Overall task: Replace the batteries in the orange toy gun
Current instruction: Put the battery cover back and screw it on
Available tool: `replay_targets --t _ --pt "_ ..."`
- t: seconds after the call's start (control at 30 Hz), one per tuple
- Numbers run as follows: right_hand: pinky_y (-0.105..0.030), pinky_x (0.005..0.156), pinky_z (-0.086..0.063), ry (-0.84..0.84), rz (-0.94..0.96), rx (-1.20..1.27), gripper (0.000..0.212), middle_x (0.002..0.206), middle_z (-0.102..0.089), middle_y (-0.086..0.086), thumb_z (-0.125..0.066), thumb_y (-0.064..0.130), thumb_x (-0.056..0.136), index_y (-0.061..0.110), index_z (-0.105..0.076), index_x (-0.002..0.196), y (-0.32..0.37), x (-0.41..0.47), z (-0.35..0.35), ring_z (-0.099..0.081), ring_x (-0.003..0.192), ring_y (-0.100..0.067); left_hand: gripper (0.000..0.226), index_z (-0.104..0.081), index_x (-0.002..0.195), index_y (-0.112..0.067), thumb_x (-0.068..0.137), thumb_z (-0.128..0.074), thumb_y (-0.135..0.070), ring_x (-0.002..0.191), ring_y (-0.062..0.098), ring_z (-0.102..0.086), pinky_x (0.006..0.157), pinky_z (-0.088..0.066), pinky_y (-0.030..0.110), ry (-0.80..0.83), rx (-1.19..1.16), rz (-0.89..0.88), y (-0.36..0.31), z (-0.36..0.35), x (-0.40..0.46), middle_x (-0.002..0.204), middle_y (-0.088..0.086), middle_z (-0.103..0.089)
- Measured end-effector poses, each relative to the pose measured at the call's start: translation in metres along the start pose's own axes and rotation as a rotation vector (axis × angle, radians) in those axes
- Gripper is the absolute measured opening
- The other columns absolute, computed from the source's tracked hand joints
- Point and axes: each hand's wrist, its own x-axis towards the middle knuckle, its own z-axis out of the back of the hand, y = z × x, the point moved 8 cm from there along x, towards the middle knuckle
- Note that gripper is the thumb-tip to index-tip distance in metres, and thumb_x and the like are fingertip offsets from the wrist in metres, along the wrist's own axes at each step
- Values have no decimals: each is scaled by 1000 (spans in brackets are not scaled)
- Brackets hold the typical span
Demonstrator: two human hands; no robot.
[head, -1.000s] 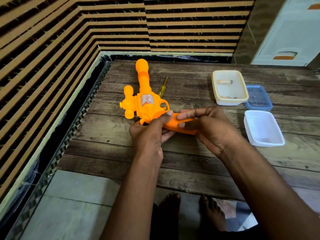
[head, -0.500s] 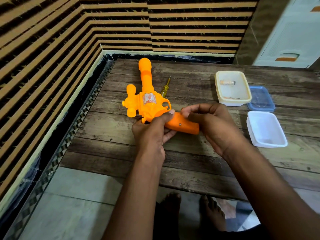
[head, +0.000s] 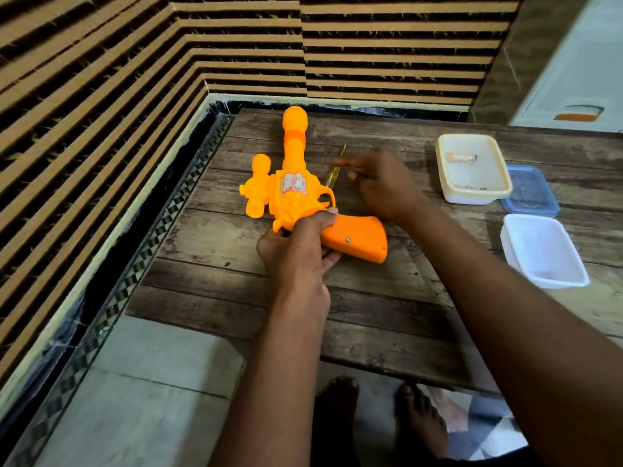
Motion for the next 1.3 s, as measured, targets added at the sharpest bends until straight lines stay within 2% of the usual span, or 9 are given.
replay_targets --t 0.07,0.13,0.43,0.53,0.63,0.77,0.93,1.1,1.3 --pt "-48 94 -41 102 10 -145 59 106 -64 -14 -36 20 90 27 -65 141 -3 16 -12 -53 105 -35 35 -69 103 -14 73 -85 -5 88 26 -74 54 -63 33 1 -12 11 0 2 2 101 8 -76" --pt "-54 111 -36 197 -9 -290 51 127 -57 -17 -42 19 97 35 -64 140 -10 29 -22 -43 129 -42 34 -68 102 -15 74 -84 -5 86 25 -74 53 -62 32 7 -18 16 0 2 3 98 6 -75" --pt "-48 104 -44 34 28 -309 28 128 -50 -12 -73 4 90 18 -74 113 -5 19 -5 -39 127 -38 45 -67 114 -12 73 -84 -5 93 28 -73 52 -62 31 2 -40 23 2 -1 7 105 9 -75" --pt "-45 90 -55 -88 99 -140 29 109 -65 -6 -61 -7 90 14 -69 109 6 -2 14 -63 106 -29 45 -69 114 -15 74 -84 -4 96 28 -74 55 -63 35 1 -43 14 6 0 9 107 8 -76" --pt "-15 73 -50 -244 88 137 27 91 -59 3 -47 -14 98 9 -61 104 26 -36 39 -59 81 -11 43 -70 114 -19 76 -82 -1 101 26 -74 58 -62 36 44 -57 -10 7 -2 10 108 7 -77" --pt "-22 70 -53 -426 124 440 23 85 -61 -10 -56 -7 102 14 -60 110 41 -79 64 -64 75 -16 43 -69 120 -17 82 -77 1 104 29 -73 53 -60 35 90 -131 16 8 -10 5 112 10 -76" --pt "-15 73 -54 -368 12 728 30 91 -70 -21 -58 -18 97 7 -68 111 40 -113 67 -68 73 -5 42 -67 124 -14 86 -73 2 98 28 -71 53 -61 37 121 -154 62 19 -16 -7 113 13 -74" --pt "-38 88 -62 -436 26 880 11 96 -74 -16 -58 -3 103 3 -62 111 31 -139 72 -78 97 -30 37 -68 125 -8 88 -69 2 111 33 -68 53 -61 37 164 -114 185 42 -29 -18 119 20 -71" --pt "-55 83 -64 -425 -137 1206 13 87 -71 -23 -54 1 105 10 -61 112 13 -138 62 -76 96 -48 25 -68 110 -11 89 -68 2 94 28 -71 60 -63 40 193 -105 177 48 -33 -14 103 15 -73"
